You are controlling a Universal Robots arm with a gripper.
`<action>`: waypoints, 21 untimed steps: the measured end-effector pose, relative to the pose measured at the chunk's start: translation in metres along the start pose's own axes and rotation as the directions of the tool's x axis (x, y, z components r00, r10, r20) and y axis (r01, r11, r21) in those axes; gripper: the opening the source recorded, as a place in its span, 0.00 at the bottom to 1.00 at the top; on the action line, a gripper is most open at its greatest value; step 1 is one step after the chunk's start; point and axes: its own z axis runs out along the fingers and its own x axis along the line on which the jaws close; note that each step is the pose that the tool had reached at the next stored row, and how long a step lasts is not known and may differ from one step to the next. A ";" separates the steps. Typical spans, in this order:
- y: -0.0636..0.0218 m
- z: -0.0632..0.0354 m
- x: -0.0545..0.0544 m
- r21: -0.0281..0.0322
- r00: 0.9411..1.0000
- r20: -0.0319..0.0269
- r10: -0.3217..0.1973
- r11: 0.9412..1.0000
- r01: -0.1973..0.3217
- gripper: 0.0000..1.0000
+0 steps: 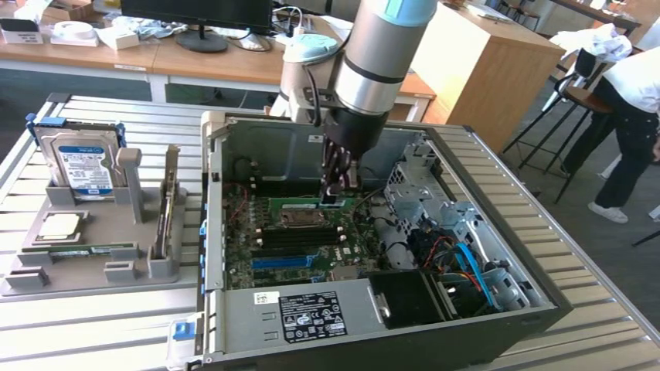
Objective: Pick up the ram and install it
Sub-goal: 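Insert the ram into the slot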
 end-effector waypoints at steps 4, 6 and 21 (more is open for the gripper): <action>0.0000 0.0011 0.000 0.000 1.000 0.001 0.000 1.000 0.000 0.11; 0.0000 0.0012 0.000 0.000 1.000 0.001 0.000 1.000 0.000 0.11; -0.0002 0.0055 0.004 0.000 1.000 0.001 0.000 1.000 0.000 0.11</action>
